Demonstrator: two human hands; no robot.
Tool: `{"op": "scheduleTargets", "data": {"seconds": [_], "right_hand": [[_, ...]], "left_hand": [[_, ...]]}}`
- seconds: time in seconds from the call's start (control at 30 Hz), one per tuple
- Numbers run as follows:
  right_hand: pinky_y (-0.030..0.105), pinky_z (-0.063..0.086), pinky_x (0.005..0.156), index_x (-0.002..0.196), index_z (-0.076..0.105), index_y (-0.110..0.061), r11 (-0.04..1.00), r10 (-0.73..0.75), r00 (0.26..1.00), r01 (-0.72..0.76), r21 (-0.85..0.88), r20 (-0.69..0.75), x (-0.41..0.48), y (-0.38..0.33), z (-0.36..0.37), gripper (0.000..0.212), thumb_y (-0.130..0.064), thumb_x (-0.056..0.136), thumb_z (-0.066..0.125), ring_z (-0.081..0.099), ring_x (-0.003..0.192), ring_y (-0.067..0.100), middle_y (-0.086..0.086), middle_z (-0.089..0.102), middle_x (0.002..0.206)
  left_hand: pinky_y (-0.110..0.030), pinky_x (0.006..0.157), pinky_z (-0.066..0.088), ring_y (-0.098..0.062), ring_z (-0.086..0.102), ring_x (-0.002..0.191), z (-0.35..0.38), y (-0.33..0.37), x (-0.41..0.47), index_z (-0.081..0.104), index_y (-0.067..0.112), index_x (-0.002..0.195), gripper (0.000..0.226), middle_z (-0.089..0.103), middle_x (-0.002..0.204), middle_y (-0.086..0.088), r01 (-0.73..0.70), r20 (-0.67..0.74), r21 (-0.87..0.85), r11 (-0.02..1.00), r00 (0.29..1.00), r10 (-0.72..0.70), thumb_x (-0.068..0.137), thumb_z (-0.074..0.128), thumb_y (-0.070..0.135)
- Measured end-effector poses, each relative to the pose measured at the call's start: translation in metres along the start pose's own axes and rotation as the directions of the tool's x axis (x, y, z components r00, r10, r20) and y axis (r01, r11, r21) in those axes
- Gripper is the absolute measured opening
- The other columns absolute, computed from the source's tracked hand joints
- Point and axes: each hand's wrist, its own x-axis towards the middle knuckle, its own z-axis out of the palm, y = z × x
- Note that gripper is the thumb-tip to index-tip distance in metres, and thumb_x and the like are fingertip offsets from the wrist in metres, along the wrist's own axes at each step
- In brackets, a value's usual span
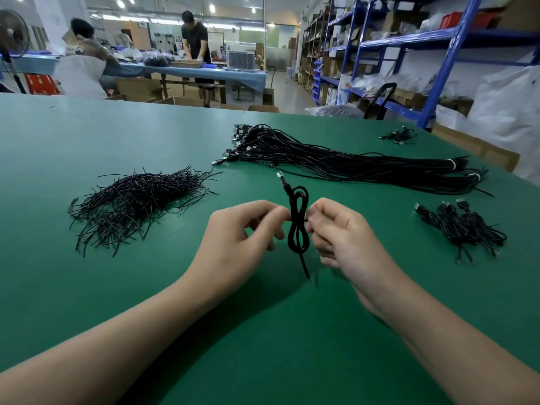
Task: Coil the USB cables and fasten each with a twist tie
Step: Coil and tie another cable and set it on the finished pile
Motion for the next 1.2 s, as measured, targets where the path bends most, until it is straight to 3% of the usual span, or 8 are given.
{"op": "scheduleTargets", "data": {"seconds": [0.17, 0.37, 0.53, 0.63, 0.73, 0.87, 1.0, 1.2], "right_hand": [[0.026, 0.027, 0.051, 0.076, 0.049, -0.016, 0.809, -0.414, 0.91, 0.353, -0.471, -0.029, -0.0074, -0.0008, 0.0032, 0.029, -0.021, 0.104, 0.053, 0.031, 0.052, 0.01, -0.007, 0.037, 0.054], [0.033, 0.031, 0.052, 0.078, 0.053, -0.013, 0.758, -0.42, 0.907, 0.351, -0.55, 0.0, -0.0084, -0.0032, 0.0026, 0.027, -0.022, 0.104, 0.054, 0.035, 0.052, 0.015, 0.002, 0.043, 0.056], [0.024, 0.023, 0.05, 0.072, 0.047, -0.014, 0.99, -0.03, 0.999, 0.034, -0.137, 0.027, -0.0015, -0.0037, 0.0, 0.034, -0.025, 0.105, 0.05, 0.024, 0.053, 0.01, -0.007, 0.028, 0.056], [0.021, 0.019, 0.045, 0.071, 0.048, -0.02, 0.957, 0.175, 0.973, -0.204, 0.204, 0.154, -0.0023, -0.0057, -0.0008, 0.035, -0.028, 0.105, 0.049, 0.016, 0.05, 0.011, -0.007, 0.02, 0.053], [0.023, 0.018, 0.046, 0.074, 0.048, -0.019, 0.981, 0.135, 0.985, -0.149, 0.128, 0.109, -0.0029, -0.0056, 0.0007, 0.033, -0.027, 0.105, 0.049, 0.018, 0.049, 0.01, -0.008, 0.023, 0.053], [0.025, 0.023, 0.052, 0.076, 0.047, -0.01, 0.933, -0.233, 0.972, 0.217, -0.287, -0.022, -0.0061, -0.0047, 0.0049, 0.031, -0.02, 0.105, 0.051, 0.027, 0.055, 0.008, -0.01, 0.032, 0.057], [0.024, 0.025, 0.051, 0.074, 0.049, -0.016, 0.795, -0.375, 0.927, 0.317, -0.517, -0.009, -0.0095, -0.0065, 0.0068, 0.03, -0.02, 0.103, 0.054, 0.032, 0.053, 0.008, -0.009, 0.038, 0.054], [0.019, 0.019, 0.044, 0.077, 0.048, -0.017, 0.999, 0.045, 0.998, -0.046, 0.015, 0.04, -0.0039, -0.0041, 0.0083, 0.028, -0.016, 0.105, 0.047, 0.021, 0.046, 0.005, -0.013, 0.027, 0.054]], "left_hand": [[-0.015, 0.045, 0.033, -0.014, 0.054, 0.048, 0.0007, 0.0001, 0.0018, 0.075, 0.018, 0.069, 0.062, 0.068, 0.065, -0.004, 0.419, 0.307, -0.306, 0.855, 0.893, -0.329, 0.097, 0.042, 0.062], [-0.021, 0.045, 0.024, -0.011, 0.049, 0.055, -0.0013, 0.0024, 0.0027, 0.078, 0.02, 0.08, 0.042, 0.067, 0.07, 0.002, 0.456, 0.383, -0.422, 0.783, 0.873, -0.301, 0.09, 0.059, 0.056], [-0.014, 0.052, 0.031, -0.003, 0.042, 0.05, -0.0024, 0.0042, 0.0014, 0.067, 0.019, 0.07, 0.033, 0.056, 0.058, 0.005, 0.156, 0.213, -0.19, 0.969, 0.97, -0.114, 0.091, 0.07, 0.045], [-0.004, 0.05, 0.028, 0.006, 0.044, 0.048, -0.0023, 0.0073, 0.0011, 0.07, 0.018, 0.074, 0.025, 0.055, 0.06, 0.013, -0.146, 0.081, 0.086, 0.986, 0.987, 0.139, 0.09, 0.069, 0.038], [-0.006, 0.051, 0.03, 0.005, 0.044, 0.049, -0.0012, 0.0048, -0.0009, 0.067, 0.017, 0.072, 0.031, 0.052, 0.057, 0.011, -0.105, 0.073, 0.069, 0.992, 0.992, 0.1, 0.094, 0.065, 0.038], [-0.02, 0.054, 0.036, -0.007, 0.046, 0.052, 0.0001, -0.002, -0.0032, 0.06, 0.02, 0.071, 0.043, 0.055, 0.057, 0.006, 0.18, 0.243, -0.102, 0.978, 0.958, -0.151, 0.095, 0.056, 0.056], [-0.018, 0.057, 0.034, -0.006, 0.048, 0.059, 0.0008, 0.0, -0.0004, 0.069, 0.03, 0.09, 0.01, 0.063, 0.07, 0.01, 0.062, 0.186, -0.127, 0.99, 0.982, -0.038, 0.087, 0.075, 0.037], [-0.025, 0.053, 0.042, -0.002, 0.055, 0.06, -0.0022, 0.0017, -0.0028, 0.069, 0.028, 0.079, 0.015, 0.056, 0.076, 0.014, -0.265, -0.076, 0.389, 0.882, 0.945, 0.318, 0.084, 0.077, 0.039]]}}
